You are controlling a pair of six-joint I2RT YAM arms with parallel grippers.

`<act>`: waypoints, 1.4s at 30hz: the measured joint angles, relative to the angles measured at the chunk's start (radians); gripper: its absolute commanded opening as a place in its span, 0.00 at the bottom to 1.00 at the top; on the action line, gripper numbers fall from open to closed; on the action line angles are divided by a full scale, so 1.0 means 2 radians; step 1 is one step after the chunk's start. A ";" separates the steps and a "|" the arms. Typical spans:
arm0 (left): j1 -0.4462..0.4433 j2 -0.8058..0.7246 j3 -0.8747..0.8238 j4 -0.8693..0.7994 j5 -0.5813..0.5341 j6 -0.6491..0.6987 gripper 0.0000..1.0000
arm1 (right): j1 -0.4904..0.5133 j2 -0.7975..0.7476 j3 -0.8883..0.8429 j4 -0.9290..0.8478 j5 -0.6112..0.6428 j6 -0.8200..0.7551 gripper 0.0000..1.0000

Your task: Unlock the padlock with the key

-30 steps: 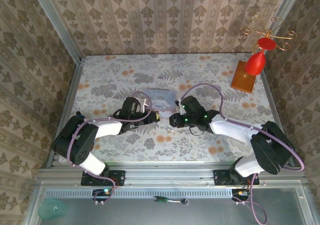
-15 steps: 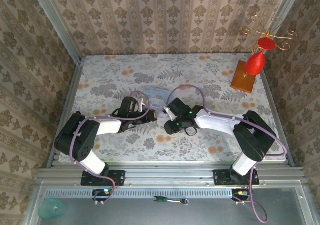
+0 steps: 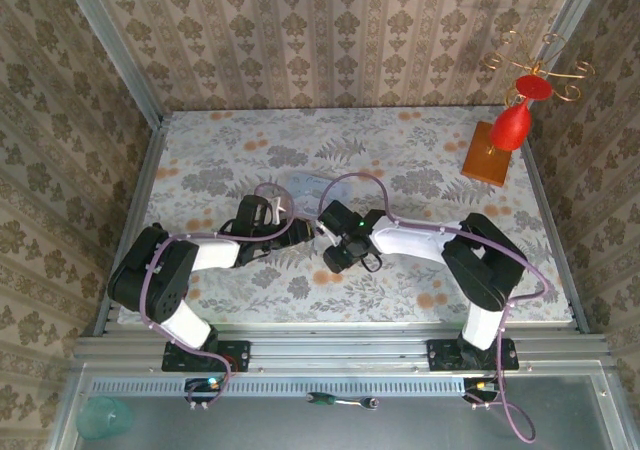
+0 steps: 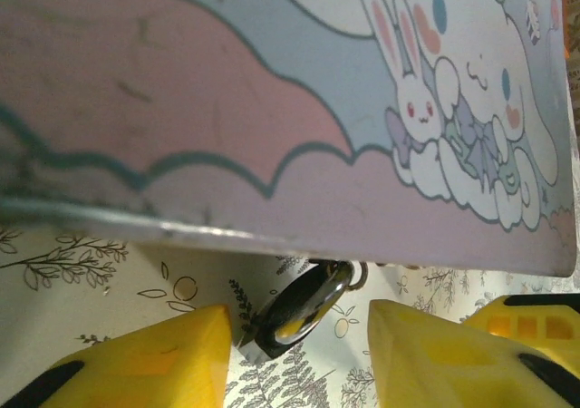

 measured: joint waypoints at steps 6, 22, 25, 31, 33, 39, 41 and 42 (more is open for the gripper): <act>0.001 -0.018 -0.006 0.002 0.000 0.000 0.51 | 0.004 0.016 0.005 -0.012 0.014 0.000 0.39; 0.003 -0.027 -0.012 0.010 0.000 0.000 0.52 | 0.022 0.027 0.025 -0.021 0.026 0.019 0.06; 0.003 -0.032 -0.012 0.011 0.000 0.000 0.53 | 0.022 0.025 0.024 -0.020 0.025 0.023 0.04; 0.003 -0.041 -0.016 0.020 0.001 0.000 0.52 | 0.022 0.001 0.002 0.000 0.014 0.041 0.00; 0.003 -0.047 -0.020 0.026 0.004 0.000 0.51 | 0.019 -0.023 -0.017 0.019 0.004 0.053 0.00; 0.003 -0.074 -0.044 0.072 0.024 0.000 0.51 | -0.018 -0.161 -0.127 0.146 -0.034 0.134 0.00; 0.002 -0.089 -0.053 0.093 0.031 0.000 0.50 | -0.036 -0.211 -0.173 0.209 -0.038 0.177 0.00; 0.001 -0.097 -0.057 0.103 0.035 0.000 0.50 | -0.043 -0.230 -0.191 0.233 -0.037 0.197 0.00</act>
